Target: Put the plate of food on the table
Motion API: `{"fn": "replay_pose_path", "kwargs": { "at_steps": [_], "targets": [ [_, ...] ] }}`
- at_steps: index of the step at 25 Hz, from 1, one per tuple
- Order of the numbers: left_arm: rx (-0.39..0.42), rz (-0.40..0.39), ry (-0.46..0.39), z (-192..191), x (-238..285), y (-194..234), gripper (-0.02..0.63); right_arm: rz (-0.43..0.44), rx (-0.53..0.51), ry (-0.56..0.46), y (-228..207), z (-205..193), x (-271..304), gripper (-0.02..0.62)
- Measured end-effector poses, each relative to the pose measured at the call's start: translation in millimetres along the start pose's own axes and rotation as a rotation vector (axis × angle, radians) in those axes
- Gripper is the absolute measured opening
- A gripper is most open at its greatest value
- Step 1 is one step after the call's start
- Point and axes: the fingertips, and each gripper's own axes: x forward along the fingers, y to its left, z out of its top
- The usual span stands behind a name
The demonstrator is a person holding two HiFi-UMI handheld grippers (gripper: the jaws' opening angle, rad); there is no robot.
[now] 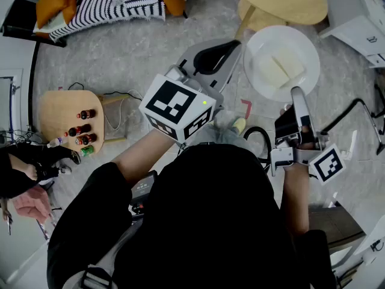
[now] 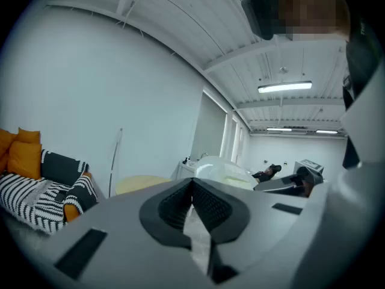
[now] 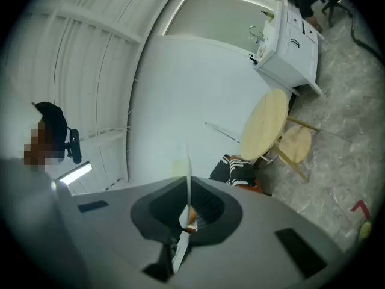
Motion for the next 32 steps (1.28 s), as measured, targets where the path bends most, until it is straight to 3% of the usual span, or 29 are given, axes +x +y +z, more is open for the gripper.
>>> {"fn": "replay_pose_path", "kwargs": {
  "at_steps": [20, 32],
  "targets": [
    [-0.011, -0.024, 0.01, -5, 4, 0, 0.008, -0.004, 0.017, -0.04, 0, 4, -1, 0.018],
    [-0.025, -0.045, 0.002, -4, -2, 21, 0.008, -0.038, -0.007, -0.051, 6, -3, 14, 0.018]
  ]
}}
